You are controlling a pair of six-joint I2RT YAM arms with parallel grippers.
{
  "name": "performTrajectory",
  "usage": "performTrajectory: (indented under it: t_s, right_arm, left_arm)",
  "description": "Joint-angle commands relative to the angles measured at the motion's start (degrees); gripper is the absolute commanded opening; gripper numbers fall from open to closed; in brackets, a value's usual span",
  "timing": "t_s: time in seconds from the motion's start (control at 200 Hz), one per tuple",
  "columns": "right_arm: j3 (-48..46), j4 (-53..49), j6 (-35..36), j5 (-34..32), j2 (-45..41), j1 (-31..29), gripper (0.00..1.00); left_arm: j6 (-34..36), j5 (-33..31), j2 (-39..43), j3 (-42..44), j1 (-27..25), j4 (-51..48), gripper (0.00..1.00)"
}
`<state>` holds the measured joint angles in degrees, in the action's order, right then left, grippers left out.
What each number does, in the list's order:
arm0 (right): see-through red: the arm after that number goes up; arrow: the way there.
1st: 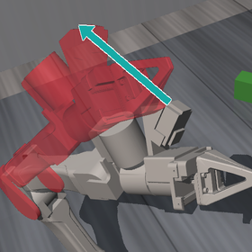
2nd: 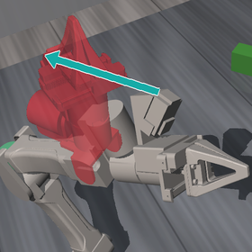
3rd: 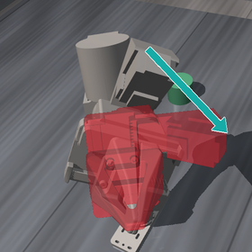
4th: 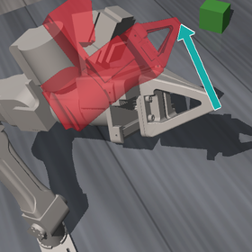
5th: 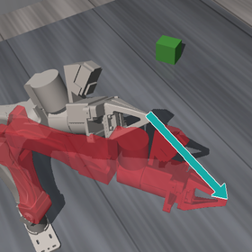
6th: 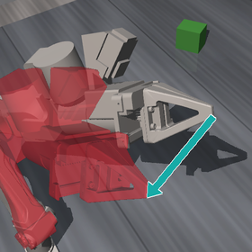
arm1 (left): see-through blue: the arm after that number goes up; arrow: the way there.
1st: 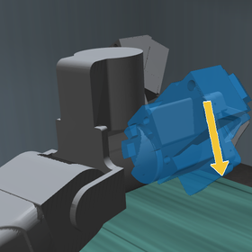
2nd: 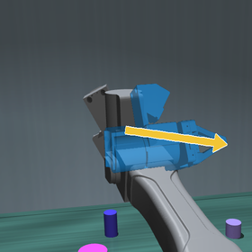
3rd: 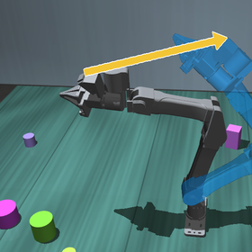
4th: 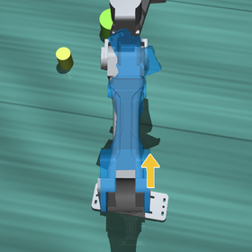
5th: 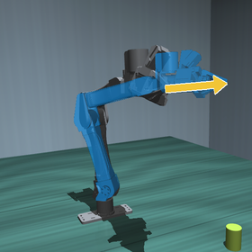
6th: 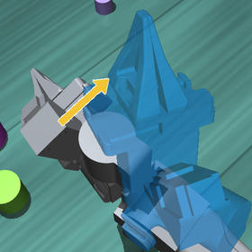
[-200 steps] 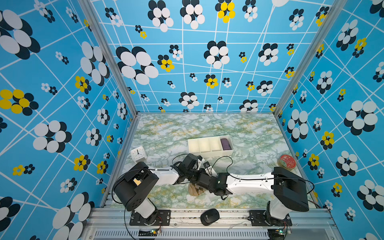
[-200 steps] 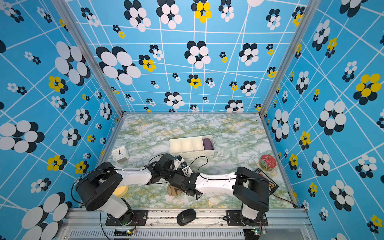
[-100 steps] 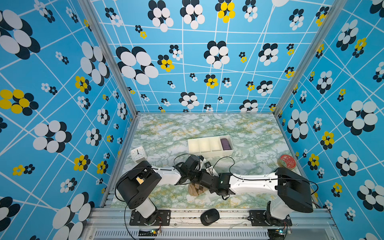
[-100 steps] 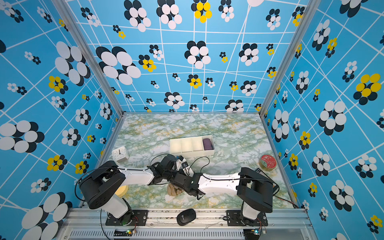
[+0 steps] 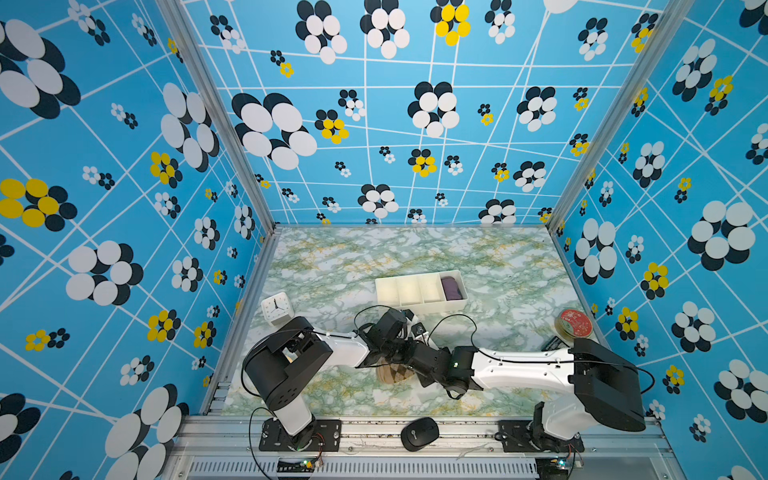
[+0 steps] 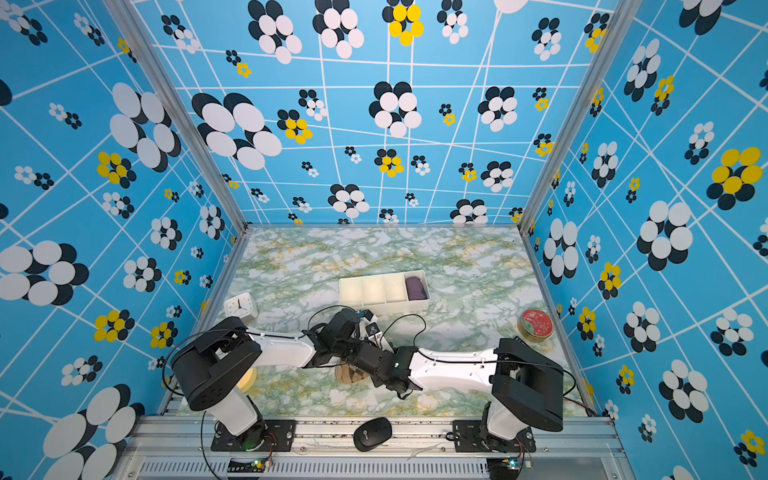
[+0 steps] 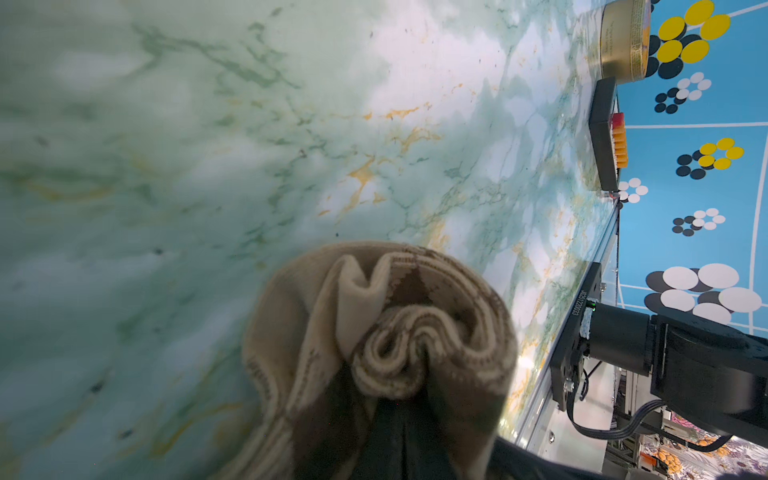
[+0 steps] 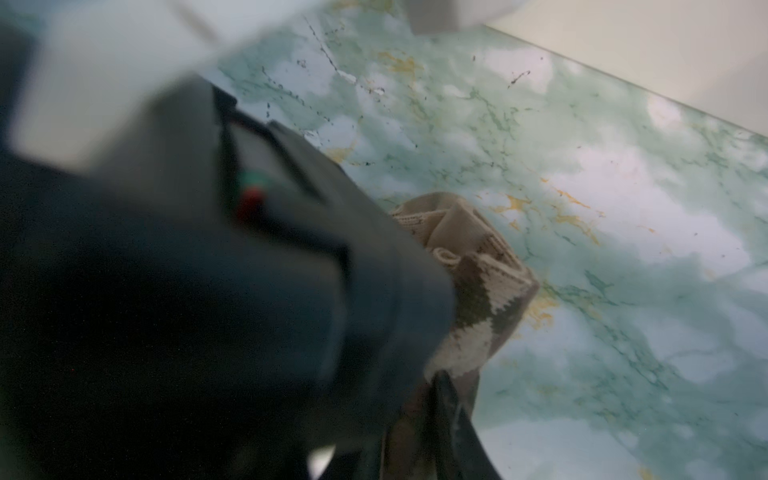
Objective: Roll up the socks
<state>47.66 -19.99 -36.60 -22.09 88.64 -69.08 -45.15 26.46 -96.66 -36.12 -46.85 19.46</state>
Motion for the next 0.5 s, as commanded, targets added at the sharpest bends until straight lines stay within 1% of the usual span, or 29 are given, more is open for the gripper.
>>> performTrajectory:
  t_s: [0.0,0.12,0.21,0.28,0.36,0.495]
  right_arm:
    - [-1.3,3.4,0.7,6.1,-0.6,1.2,0.26]
    - [-2.1,4.4,0.7,8.4,-1.1,2.3,0.3]
    - [-3.1,4.9,0.2,10.7,-1.7,3.8,0.36]
    - [-4.6,5.4,-0.5,11.6,-3.0,5.1,0.39]
    - [-7.5,7.0,-1.4,13.4,-6.0,7.4,0.41]
    - [-13.3,12.2,-3.6,18.0,-13.8,12.0,0.45]
  left_arm:
    - [2.1,-4.3,-2.6,-0.6,-1.0,-5.2,0.05]
    - [2.8,-4.7,-3.2,-1.0,-1.1,-6.7,0.05]
    - [3.1,-4.9,-3.6,-0.9,-1.1,-7.3,0.05]
    - [3.3,-4.9,-3.9,-0.6,-1.1,-7.7,0.05]
    - [3.6,-5.0,-4.1,-0.3,-1.1,-8.0,0.05]
    - [3.7,-4.6,-5.3,-0.1,-1.0,-7.6,0.05]
